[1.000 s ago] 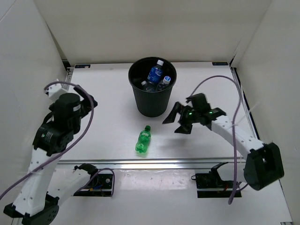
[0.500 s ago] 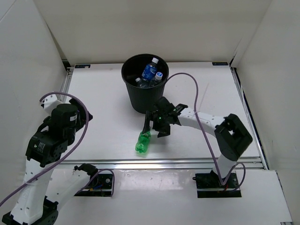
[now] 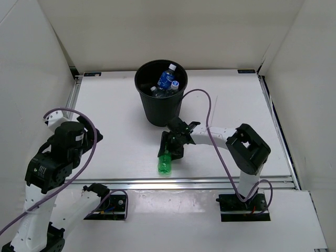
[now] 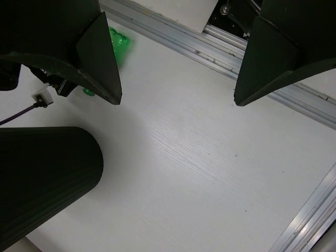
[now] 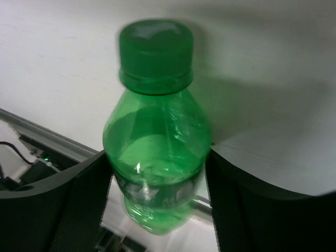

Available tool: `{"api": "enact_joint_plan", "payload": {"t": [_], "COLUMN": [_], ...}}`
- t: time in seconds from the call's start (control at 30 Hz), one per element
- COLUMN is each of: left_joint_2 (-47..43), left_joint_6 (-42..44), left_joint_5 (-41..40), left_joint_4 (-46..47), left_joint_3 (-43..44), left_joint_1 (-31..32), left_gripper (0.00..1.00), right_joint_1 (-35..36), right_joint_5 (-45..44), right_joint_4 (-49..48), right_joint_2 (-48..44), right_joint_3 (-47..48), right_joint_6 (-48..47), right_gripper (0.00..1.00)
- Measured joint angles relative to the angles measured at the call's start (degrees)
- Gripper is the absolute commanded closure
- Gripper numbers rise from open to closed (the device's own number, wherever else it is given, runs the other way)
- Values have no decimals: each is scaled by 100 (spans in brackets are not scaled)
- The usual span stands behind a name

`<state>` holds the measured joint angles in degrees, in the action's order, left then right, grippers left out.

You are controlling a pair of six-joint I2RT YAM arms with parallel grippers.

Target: Put the plastic bottles in the bin

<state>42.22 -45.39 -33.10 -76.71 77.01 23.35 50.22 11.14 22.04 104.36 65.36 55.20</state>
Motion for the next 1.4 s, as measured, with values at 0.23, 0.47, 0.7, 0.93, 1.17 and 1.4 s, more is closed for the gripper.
{"api": "enact_joint_plan", "payload": {"t": [0.23, 0.47, 0.7, 0.93, 1.17, 1.4], "left_joint_2": [-170, -157, -197, -122, 291, 461], "left_joint_6": [31, -17, -127, -236, -249, -201], "left_joint_5": [90, 101, 203, 374, 407, 424], "left_joint_4": [-11, 15, 216, 542, 680, 817], "left_joint_3": [-2, -72, -833, -1145, -1163, -1163], "left_joint_1": [0, 0, 0, 0, 0, 0], "left_gripper": [1, 1, 1, 1, 1, 1], "right_joint_1": [-162, -437, -863, -1353, -1580, -1700], "right_joint_5": [170, -999, -1755, -1215, -293, -26], "right_joint_4": [-247, 1755, 2441, 2011, 1707, 1941], "right_joint_2": [-321, -1952, -2830, -90, 944, 1106], "right_joint_3": [-632, -881, 2109, 7447, 7215, 6905], "right_joint_6": [404, 557, -216, -1478, -1753, -2100], "right_gripper": [72, 83, 83, 63, 0, 0]}}
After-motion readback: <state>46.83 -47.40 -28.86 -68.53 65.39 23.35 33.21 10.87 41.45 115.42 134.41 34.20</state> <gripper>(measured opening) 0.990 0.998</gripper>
